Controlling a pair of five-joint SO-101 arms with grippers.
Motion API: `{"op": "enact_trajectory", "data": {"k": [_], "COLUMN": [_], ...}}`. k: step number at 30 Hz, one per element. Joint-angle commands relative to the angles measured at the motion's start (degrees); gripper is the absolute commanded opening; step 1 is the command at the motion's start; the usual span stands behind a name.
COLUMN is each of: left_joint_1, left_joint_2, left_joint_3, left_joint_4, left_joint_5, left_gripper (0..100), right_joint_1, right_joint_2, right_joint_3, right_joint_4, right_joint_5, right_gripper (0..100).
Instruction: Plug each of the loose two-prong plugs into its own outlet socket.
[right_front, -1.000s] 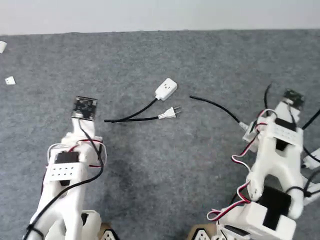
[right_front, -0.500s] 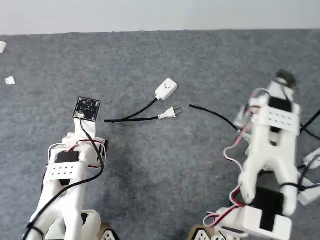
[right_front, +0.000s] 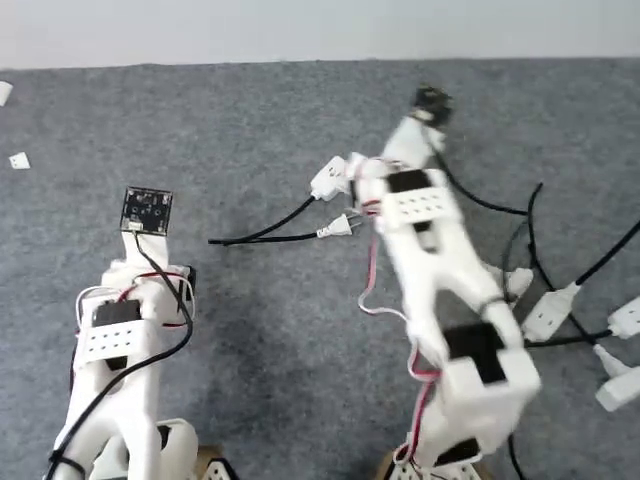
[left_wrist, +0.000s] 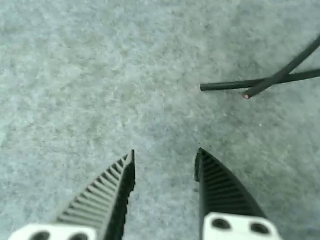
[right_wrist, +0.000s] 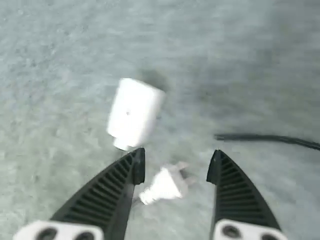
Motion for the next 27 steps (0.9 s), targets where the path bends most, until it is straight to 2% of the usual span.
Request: {"op": "enact_trajectory", "data": {"k": [1, 6, 12, 16, 20, 27], "left_joint_1": [-0.5, -0.5, -0.7, -1.7, -1.9, -2.1], "left_joint_2": [0.1, 0.2, 0.2, 0.2, 0.2, 0.2], "left_joint_3": [-2.9, -3.0, -3.0, -2.9, -3.0, -3.0], "left_joint_4": [-2.7, -2.8, -2.8, -2.8, -2.7, -2.7], "left_joint_5": [-0.8, -0.8, -0.8, -0.8, -0.8, -0.9], "left_gripper": [18, 18, 18, 18, 18, 18], "right_joint_1": [-0.5, -0.5, -0.4, -0.3, -0.5, -0.2], "right_joint_2": [8.3, 21.1, 28.5, 31.7, 33.4, 31.2], "right_joint_3": [-13.2, -26.7, -40.1, -44.0, -45.5, -46.9], "right_joint_4": [-2.1, -1.8, 9.3, 10.3, 10.4, 12.6], "right_joint_5": [-0.9, -0.9, -1.1, 0.5, 10.1, 10.9], "right_gripper": [19.5, 19.5, 19.5, 19.5, 19.5, 19.5]}}
